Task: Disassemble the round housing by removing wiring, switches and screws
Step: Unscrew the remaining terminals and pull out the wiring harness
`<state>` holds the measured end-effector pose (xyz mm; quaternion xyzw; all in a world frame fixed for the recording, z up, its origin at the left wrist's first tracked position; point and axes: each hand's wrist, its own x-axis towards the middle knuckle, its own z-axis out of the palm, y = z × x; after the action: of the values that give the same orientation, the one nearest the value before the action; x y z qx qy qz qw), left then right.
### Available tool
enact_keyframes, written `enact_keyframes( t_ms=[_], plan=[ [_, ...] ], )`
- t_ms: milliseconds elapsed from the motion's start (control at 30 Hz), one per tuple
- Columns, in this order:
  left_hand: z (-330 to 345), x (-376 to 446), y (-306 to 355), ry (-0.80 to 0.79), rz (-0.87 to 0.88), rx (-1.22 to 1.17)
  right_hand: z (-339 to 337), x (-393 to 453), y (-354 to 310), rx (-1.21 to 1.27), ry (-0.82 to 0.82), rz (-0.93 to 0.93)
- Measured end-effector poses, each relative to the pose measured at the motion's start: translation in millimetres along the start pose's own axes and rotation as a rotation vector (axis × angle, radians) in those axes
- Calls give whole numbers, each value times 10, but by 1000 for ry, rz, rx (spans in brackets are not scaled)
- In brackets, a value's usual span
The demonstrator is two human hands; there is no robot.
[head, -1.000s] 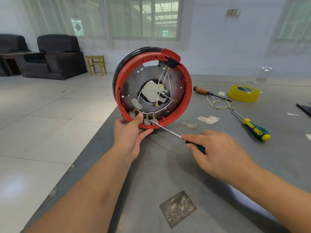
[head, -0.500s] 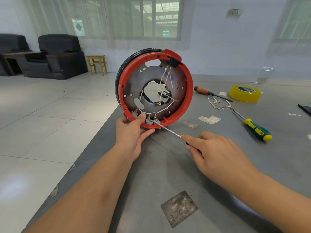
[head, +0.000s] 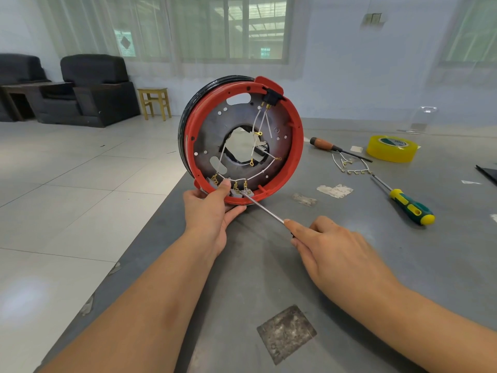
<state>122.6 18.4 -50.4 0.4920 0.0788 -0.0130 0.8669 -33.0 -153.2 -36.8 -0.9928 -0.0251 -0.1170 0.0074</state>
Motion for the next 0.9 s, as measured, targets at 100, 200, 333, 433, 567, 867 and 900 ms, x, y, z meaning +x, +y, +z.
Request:
enact_keyframes(
  t_ms=[100,200,333,433,567,867,900],
  plan=[
    [8,-5,2,5,-2,3,7,-3,-14,-14,0,1],
    [6,-6,16,8,-4,2,20,-15,-35,-11,-3,7],
    [19,-30,5,-8,-24,-33,35,-2,-60,28,16,22],
    [31,-24,22,13,-28,-72,38,24,-70,64,41,35],
    [-13,-11,33,8,-30,-69,49,5,-64,89,37,22],
    [-33,-20,19,-42,-48,-24,15,14,69,205,94,-14],
    [-38,-25,28,-49,-48,-18,14,19,82,215,102,-17]
  ],
)
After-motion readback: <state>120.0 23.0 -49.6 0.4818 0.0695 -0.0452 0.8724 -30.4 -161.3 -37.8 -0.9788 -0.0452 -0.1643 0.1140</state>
